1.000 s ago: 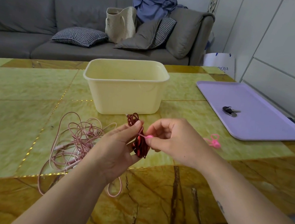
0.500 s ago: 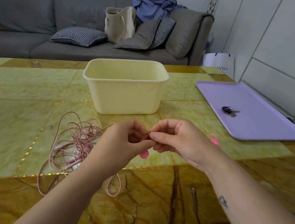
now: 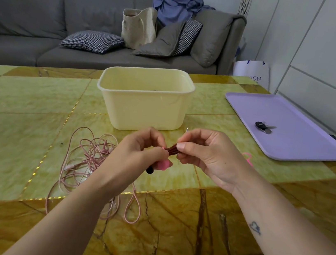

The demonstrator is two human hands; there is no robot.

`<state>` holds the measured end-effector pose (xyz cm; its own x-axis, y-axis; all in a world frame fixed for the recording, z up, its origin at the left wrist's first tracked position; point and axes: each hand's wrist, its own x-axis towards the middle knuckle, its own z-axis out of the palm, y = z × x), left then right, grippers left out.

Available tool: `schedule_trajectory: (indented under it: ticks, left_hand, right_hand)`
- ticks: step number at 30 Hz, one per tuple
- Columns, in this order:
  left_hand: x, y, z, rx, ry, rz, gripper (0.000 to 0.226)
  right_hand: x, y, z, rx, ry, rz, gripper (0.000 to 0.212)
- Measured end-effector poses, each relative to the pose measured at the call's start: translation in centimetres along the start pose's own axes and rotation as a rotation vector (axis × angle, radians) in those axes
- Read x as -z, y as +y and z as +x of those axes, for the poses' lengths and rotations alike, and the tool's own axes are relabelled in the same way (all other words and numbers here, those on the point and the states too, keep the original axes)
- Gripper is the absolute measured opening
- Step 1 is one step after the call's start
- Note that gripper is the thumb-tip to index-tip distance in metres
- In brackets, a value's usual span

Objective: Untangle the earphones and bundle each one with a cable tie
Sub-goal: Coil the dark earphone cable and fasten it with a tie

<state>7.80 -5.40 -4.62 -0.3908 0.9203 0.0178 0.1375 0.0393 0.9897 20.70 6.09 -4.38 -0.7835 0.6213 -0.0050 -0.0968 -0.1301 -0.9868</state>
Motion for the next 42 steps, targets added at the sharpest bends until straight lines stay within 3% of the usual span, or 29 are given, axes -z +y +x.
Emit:
schedule_trajectory:
  ticks: [3, 5, 11, 16, 20, 23, 30, 36, 38, 42]
  left_hand:
    - [-0.2, -0.1, 0.1, 0.067, -0.016, -0.240, 0.018]
    - [-0.3, -0.3, 0.1, 0.065, -0.026, -0.272, 0.018]
    - [-0.2, 0.0, -0.1, -0.078, -0.004, -0.029, 0.006]
    - [0.5, -0.1, 0.3, -0.065, 0.041, 0.019, 0.009]
    - [1.6, -0.5, 0.3, -0.008, 0.036, -0.037, 0.012]
    - [2.5, -0.4, 0.6, -0.011, 0.053, -0.070, 0.013]
    - [5.2, 1.2, 0.4, -0.069, 0.095, -0.028, 0.028]
    - [8.8, -0.4, 0.1, -0.056, 0.203, 0.440, 0.031]
    - [9.8, -1.6, 0.1, 0.011, 0.198, 0.604, 0.035]
    - [10.7, -2.9, -0.8, 0.126, 0.069, 0.953, 0.038]
  right_hand:
    - [-0.2, 0.0, 0.1, 0.011, 0.005, 0.030, 0.015]
    - [-0.2, -0.1, 0.1, 0.016, 0.006, 0.022, 0.015]
    - [0.2, -0.3, 0.2, 0.005, 0.050, 0.054, 0.014]
    - [-0.2, 0.0, 0.5, 0.040, 0.072, 0.072, 0.014]
    - [-0.2, 0.0, 0.7, 0.056, 0.019, -0.057, 0.024]
    - [-0.4, -0.2, 0.8, 0.039, -0.049, -0.291, 0.035]
    - [-2.7, -1.8, 2.1, 0.135, 0.032, -0.703, 0.007]
    - [-4.1, -4.1, 7.6, 0.308, 0.261, -0.734, 0.005]
    - [-4.2, -4.9, 10.2, 0.379, 0.381, -0.828, 0.013]
    - [-2.9, -4.8, 14.8, 0.235, 0.522, -1.204, 0.021]
